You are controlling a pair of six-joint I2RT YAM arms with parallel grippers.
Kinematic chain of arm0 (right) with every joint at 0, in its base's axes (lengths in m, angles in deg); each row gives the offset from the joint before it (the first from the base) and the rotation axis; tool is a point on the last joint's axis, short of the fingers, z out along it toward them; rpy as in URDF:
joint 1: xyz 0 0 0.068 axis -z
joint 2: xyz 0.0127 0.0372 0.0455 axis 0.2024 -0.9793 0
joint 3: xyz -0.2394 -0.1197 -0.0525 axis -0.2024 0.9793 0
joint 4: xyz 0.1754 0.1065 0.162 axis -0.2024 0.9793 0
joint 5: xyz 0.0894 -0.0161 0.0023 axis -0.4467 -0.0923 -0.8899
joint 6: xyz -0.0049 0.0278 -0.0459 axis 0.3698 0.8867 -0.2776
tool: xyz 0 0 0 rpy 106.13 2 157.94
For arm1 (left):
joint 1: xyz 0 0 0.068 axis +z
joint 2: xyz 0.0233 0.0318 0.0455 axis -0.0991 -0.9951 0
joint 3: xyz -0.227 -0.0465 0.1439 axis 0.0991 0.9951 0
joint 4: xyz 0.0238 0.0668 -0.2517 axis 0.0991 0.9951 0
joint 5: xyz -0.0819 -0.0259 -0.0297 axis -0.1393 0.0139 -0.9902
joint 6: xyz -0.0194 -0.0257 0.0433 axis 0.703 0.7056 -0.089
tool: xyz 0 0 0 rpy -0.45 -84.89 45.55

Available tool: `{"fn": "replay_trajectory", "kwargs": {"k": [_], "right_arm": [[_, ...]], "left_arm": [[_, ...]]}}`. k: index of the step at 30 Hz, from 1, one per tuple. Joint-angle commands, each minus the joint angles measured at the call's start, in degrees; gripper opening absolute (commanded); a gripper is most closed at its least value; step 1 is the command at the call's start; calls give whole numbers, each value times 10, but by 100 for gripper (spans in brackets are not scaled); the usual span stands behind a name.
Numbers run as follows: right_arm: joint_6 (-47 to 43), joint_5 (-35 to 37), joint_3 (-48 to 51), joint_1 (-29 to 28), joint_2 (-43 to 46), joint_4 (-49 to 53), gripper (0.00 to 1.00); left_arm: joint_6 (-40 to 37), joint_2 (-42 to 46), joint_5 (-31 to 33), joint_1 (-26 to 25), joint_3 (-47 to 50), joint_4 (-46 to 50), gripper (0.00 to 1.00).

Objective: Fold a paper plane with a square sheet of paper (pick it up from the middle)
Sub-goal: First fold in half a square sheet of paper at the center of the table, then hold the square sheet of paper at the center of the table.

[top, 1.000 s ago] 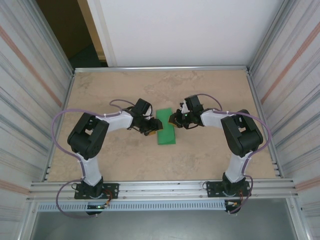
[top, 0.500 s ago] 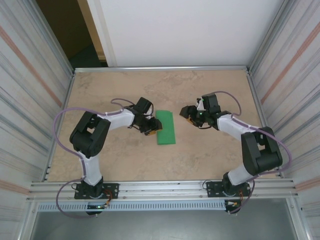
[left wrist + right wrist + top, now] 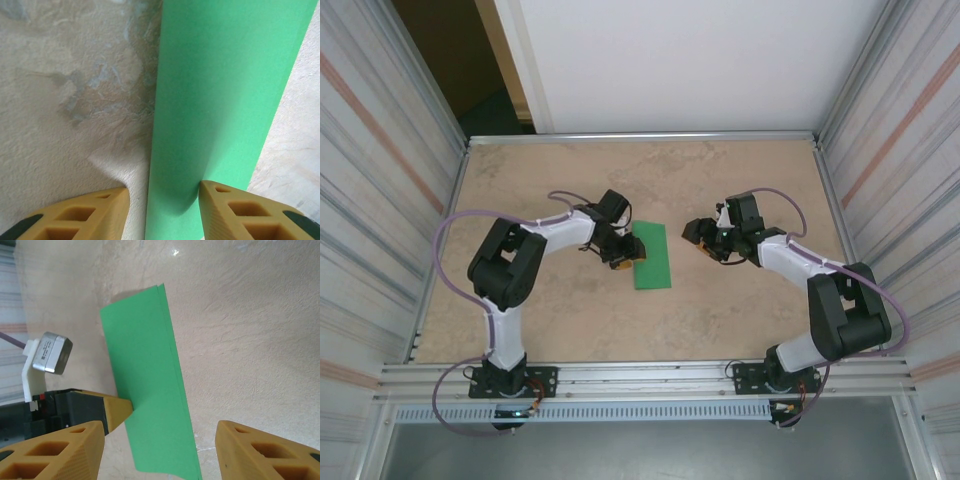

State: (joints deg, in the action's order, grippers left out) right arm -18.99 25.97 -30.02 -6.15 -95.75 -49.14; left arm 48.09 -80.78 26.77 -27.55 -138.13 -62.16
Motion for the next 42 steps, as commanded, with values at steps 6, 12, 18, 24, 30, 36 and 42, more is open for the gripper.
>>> {"fn": "replay_trajectory", "kwargs": {"k": [6, 12, 18, 24, 30, 36, 42], "right_arm": [[-14, 10, 1, -3, -3, 6, 59], [-13, 11, -1, -6, -7, 6, 59], [-13, 11, -4, -11, -11, 6, 59], [-25, 0, -17, -28, -31, 9, 56], [-19, -6, -27, -42, -51, -4, 53], [-15, -7, -30, -44, -60, -9, 53], [-16, -11, -35, -52, -72, -11, 52]], "left_arm": [[-26, -116, 57, -25, 24, 24, 48], [-21, -130, 56, -27, 13, 34, 48], [-26, -142, 60, -27, 5, 46, 48], [-25, -153, 60, -26, 2, 48, 49], [-32, -164, 69, -27, -3, 60, 49], [-45, -175, 69, -28, -8, 69, 49], [-48, -182, 71, -28, -12, 71, 49]]}}
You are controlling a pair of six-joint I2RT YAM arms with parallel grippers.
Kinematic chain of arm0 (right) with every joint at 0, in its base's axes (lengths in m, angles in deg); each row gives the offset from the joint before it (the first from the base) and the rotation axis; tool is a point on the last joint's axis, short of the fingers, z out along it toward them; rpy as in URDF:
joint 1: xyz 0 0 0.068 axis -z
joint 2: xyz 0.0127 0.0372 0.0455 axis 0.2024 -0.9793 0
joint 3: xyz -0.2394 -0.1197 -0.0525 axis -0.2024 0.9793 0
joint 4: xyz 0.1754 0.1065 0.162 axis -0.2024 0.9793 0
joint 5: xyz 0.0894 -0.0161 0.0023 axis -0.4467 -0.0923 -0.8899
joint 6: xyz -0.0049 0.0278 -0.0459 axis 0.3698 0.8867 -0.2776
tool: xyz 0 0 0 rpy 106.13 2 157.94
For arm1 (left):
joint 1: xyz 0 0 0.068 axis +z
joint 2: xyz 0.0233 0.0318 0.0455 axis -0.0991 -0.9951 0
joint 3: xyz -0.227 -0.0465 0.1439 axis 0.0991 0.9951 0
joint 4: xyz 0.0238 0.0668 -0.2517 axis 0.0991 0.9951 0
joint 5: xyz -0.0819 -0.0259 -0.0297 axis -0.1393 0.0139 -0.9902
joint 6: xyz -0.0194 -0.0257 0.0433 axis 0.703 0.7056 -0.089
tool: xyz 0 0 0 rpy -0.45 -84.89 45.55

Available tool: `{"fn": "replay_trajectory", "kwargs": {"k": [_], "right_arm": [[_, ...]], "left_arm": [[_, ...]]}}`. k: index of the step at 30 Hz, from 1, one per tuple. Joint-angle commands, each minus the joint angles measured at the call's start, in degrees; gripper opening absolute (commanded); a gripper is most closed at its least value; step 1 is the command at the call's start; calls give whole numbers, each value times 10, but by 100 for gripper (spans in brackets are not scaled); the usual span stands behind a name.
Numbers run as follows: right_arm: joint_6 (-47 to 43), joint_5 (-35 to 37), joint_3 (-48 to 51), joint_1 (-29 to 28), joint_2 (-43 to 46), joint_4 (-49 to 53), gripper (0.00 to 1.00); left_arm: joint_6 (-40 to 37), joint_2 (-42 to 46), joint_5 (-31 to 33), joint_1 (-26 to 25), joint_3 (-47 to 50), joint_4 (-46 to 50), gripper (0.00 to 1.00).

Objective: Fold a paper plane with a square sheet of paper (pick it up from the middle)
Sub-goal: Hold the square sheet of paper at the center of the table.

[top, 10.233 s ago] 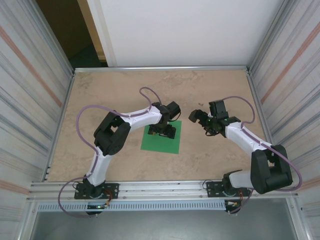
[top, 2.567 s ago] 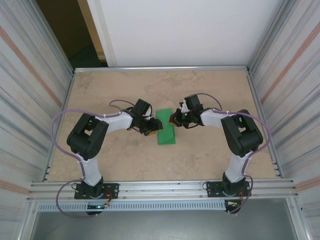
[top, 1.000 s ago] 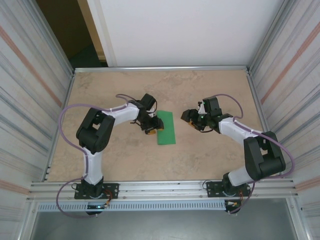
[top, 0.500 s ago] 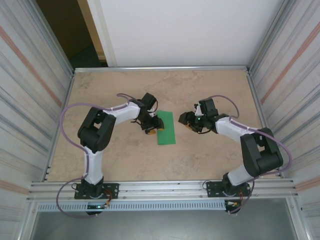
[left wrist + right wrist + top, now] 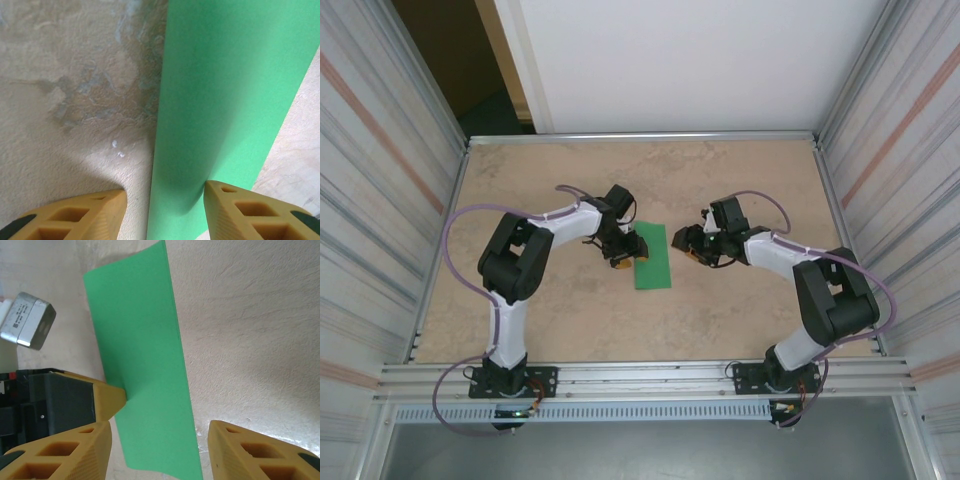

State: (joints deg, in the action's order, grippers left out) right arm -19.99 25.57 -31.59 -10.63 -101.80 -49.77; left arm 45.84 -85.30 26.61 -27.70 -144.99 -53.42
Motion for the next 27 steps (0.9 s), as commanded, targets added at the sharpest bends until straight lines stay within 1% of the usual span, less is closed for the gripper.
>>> {"fn": "replay_trajectory", "kwargs": {"k": [1, 9, 13, 19, 27], "right_arm": [[-6, -9, -21, -8, -15, -6, 51], [-3, -29, -41, -27, -49, -18, 46], [-2, -49, -55, -34, -74, -25, 38], [-4, -70, -77, -35, -117, -17, 21], [-10, -93, -100, -35, -153, -15, 20]], "left_arm": [[-25, -137, 73, -27, 56, -15, 48], [-23, -143, 75, -26, 55, -14, 49], [-20, -147, 73, -27, 56, -14, 49], [-20, -152, 72, -27, 56, -14, 49], [-17, -157, 71, -27, 53, -12, 50]]}}
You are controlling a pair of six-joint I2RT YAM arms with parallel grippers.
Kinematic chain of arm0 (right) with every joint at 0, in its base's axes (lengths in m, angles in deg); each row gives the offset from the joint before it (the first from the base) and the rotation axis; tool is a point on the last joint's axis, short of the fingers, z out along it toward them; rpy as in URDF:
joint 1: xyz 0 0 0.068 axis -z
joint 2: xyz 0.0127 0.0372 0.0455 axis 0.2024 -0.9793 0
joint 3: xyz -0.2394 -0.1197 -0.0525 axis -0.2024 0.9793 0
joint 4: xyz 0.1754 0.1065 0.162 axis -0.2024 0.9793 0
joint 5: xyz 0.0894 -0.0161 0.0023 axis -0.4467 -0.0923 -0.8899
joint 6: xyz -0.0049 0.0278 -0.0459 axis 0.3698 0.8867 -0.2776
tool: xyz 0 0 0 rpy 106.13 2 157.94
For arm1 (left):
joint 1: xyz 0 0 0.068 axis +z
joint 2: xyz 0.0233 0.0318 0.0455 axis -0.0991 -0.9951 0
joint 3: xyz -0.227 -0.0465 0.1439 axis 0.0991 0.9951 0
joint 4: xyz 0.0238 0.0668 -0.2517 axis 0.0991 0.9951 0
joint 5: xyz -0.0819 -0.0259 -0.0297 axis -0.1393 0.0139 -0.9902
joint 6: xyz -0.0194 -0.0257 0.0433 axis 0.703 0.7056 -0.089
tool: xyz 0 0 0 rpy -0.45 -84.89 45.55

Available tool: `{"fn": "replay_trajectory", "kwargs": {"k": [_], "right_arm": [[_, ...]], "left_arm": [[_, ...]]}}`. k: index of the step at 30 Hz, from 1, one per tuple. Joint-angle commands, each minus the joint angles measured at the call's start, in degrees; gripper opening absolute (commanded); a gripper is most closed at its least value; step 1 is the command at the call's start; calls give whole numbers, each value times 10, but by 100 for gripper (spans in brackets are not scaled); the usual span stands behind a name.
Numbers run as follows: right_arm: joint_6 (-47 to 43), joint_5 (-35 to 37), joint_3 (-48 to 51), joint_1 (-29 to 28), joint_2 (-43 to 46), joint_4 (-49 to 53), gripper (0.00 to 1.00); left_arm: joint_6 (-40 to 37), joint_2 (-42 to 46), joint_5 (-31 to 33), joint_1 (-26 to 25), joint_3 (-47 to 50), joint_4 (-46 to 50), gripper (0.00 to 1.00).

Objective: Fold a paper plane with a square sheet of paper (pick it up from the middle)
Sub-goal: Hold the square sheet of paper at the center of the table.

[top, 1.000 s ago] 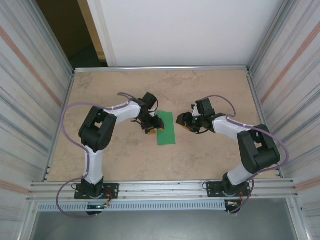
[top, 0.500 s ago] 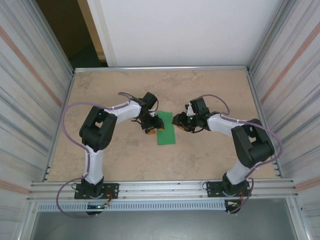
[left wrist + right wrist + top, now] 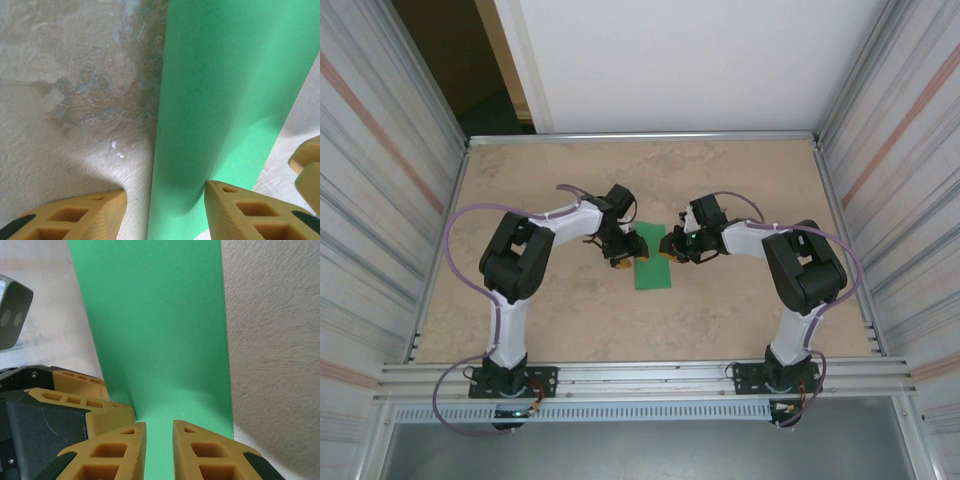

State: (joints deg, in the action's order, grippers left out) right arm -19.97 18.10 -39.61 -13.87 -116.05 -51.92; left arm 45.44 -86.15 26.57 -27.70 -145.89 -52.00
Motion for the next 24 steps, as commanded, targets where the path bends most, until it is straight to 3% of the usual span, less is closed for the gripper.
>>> {"fn": "replay_trajectory", "kwargs": {"k": [1, 12, 24], "right_arm": [[-11, -20, -21, -3, -14, 7, 20], [-20, -18, -27, -3, -41, 25, 19], [-52, 30, -17, 1, -89, 80, 10]], "left_arm": [[-12, -148, 72, -26, 62, -25, 50], [-10, -152, 73, -27, 61, -22, 50], [-21, -117, 70, -24, 48, -12, 50]]}}
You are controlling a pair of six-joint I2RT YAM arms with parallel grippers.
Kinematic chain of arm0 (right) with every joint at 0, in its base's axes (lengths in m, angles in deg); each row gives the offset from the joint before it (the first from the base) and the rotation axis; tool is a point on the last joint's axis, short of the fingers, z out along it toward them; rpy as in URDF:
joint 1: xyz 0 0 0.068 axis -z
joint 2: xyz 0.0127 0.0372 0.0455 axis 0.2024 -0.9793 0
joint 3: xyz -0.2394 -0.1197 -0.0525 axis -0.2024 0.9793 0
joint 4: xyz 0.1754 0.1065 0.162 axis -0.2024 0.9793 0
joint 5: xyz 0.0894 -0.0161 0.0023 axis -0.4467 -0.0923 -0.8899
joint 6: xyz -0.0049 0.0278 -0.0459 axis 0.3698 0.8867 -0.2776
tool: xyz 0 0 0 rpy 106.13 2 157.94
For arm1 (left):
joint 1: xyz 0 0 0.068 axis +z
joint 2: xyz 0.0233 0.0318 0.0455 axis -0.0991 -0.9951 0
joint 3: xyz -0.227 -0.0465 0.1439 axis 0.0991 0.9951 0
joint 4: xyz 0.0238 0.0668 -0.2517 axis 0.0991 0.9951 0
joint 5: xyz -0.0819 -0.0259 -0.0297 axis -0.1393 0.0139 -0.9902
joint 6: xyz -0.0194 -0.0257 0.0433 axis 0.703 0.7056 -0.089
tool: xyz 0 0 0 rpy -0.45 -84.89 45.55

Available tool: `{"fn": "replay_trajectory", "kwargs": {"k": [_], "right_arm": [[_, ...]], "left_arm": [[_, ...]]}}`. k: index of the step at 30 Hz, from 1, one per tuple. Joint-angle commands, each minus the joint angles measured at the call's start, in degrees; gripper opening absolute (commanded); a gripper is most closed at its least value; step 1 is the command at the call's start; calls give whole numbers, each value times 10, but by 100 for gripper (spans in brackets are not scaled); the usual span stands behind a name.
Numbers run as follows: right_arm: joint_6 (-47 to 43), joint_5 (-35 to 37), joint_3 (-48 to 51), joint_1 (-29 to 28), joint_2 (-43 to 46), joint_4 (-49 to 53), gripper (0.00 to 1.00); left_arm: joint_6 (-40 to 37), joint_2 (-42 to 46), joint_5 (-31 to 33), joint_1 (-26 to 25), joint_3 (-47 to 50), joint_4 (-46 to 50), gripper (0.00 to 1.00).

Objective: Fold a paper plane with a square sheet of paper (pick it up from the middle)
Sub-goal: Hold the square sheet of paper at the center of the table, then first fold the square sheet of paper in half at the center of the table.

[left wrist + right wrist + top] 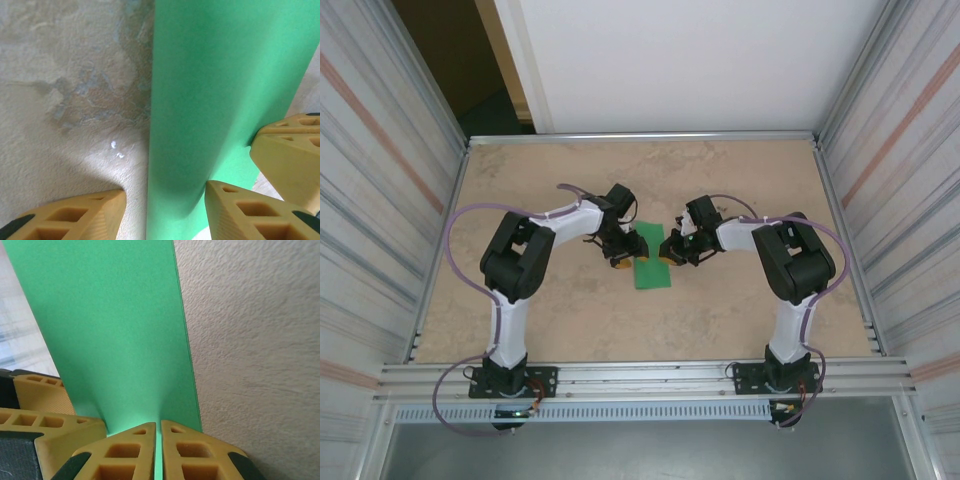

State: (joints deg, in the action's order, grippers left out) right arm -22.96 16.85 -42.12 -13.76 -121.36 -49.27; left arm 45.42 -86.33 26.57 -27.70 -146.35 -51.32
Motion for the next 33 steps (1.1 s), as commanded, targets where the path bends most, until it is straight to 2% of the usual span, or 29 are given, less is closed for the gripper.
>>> {"fn": "replay_trajectory", "kwargs": {"k": [1, 6, 13, 17, 22, 29, 33], "right_arm": [[-25, 48, 11, 0, -39, 59, 8], [-34, 72, 24, 2, -52, 65, 0], [-36, 98, 29, 3, -64, 76, 0], [-35, 107, 30, 2, -61, 82, 0], [-35, 115, 27, 2, -67, 89, 0], [-27, 129, 22, -1, -71, 102, 0], [-23, 137, 17, -4, -76, 109, 0]], "left_arm": [[-24, -102, 69, -23, 48, -18, 50], [-36, -13, 68, -10, 17, -10, 52], [-20, 119, 73, 22, 28, -36, 51], [-11, 161, 12, 23, 58, -117, 47], [-10, 150, -54, -3, 53, -181, 38], [14, 84, -75, -18, 50, -178, 15], [12, 61, -88, -18, 56, -181, 7]]}}
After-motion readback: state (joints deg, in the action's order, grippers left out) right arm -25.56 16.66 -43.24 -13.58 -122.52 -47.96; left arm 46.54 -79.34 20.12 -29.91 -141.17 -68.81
